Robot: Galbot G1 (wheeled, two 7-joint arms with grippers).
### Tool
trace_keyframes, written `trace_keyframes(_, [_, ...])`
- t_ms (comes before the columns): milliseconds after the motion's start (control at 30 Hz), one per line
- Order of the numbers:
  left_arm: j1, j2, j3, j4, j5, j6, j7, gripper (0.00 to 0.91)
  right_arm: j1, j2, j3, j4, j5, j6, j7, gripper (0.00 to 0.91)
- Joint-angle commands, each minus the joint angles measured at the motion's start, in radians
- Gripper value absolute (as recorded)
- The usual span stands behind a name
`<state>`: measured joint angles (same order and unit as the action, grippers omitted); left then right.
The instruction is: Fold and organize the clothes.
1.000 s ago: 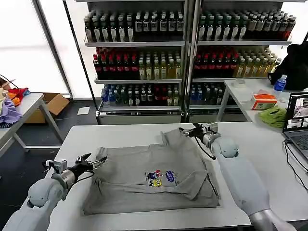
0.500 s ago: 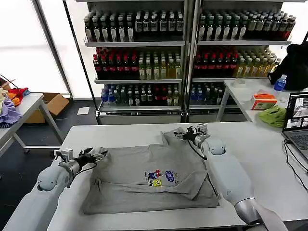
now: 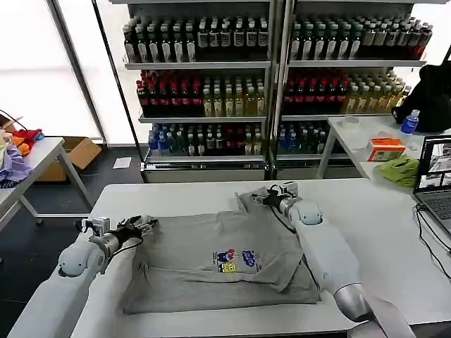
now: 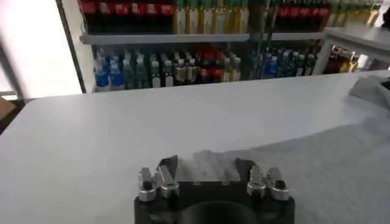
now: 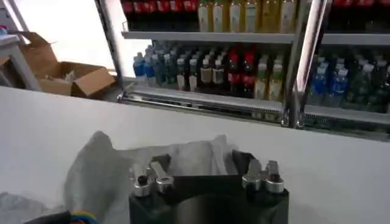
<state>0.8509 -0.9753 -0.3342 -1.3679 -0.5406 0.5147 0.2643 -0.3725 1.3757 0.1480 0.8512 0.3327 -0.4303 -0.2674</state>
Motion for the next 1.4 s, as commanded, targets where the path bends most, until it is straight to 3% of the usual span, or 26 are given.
trace_keyframes(33, [0.054, -0.002, 0.000, -0.032, 0.004, 0.015, 0.014, 0.000, 0.003, 0.013, 0.005, -0.016, 0.008, -0.005, 0.005, 0.000])
trace_keyframes(367, [0.056, -0.001, -0.005, -0.040, -0.014, -0.008, 0.009, 0.000, -0.014, 0.015, 0.026, 0.001, 0.033, -0.008, 0.012, 0.000])
trace_keyframes(767, [0.043, -0.004, -0.032, -0.085, -0.077, -0.020, -0.051, 0.010, -0.077, -0.028, 0.044, 0.169, 0.176, -0.022, 0.036, 0.000])
trace_keyframes(1067, [0.124, 0.017, -0.099, -0.248, -0.142, -0.030, -0.093, 0.010, -0.211, -0.086, 0.084, 0.424, 0.257, -0.065, 0.055, 0.000])
trace_keyframes(1400, [0.265, 0.046, -0.180, -0.414, -0.150, -0.036, -0.122, 0.000, -0.436, -0.158, 0.198, 0.771, 0.349, -0.113, 0.091, 0.000])
